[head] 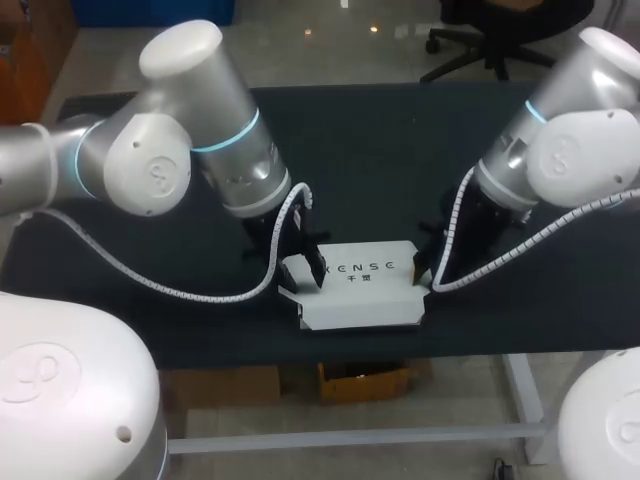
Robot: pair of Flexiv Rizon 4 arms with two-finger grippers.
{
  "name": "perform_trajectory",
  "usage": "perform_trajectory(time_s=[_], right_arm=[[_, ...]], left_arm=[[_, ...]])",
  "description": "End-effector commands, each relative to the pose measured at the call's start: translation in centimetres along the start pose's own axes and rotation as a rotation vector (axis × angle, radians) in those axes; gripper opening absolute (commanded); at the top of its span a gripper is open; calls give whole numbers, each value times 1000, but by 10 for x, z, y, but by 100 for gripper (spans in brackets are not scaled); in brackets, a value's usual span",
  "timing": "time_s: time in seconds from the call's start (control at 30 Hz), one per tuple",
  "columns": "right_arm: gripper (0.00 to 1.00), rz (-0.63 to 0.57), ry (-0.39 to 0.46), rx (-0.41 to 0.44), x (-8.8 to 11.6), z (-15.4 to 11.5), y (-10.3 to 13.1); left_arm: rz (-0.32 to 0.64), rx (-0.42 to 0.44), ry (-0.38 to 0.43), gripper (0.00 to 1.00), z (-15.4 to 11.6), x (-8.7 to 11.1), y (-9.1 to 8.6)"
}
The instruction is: Assemble the packaging by folding the flat box into shape, placing the metal phone stand inside, and closing the box properly
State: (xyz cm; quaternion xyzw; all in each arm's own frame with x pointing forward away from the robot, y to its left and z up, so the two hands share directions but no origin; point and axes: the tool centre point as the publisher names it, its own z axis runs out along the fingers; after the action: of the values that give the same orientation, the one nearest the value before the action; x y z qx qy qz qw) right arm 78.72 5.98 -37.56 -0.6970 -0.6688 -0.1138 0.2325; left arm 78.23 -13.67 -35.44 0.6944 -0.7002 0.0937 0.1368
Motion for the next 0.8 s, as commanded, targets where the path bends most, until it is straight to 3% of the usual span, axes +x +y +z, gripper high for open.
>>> perform_trajectory(time_s=[0.03, 0.8], right_arm=[[34, -3, 4, -14, -1, 0, -4], [36, -28, 47, -56, -6, 3, -4]], left_arm=[[4, 14, 4, 47, 0, 0, 5], [-16, 49, 52, 46, 9, -9, 5]])
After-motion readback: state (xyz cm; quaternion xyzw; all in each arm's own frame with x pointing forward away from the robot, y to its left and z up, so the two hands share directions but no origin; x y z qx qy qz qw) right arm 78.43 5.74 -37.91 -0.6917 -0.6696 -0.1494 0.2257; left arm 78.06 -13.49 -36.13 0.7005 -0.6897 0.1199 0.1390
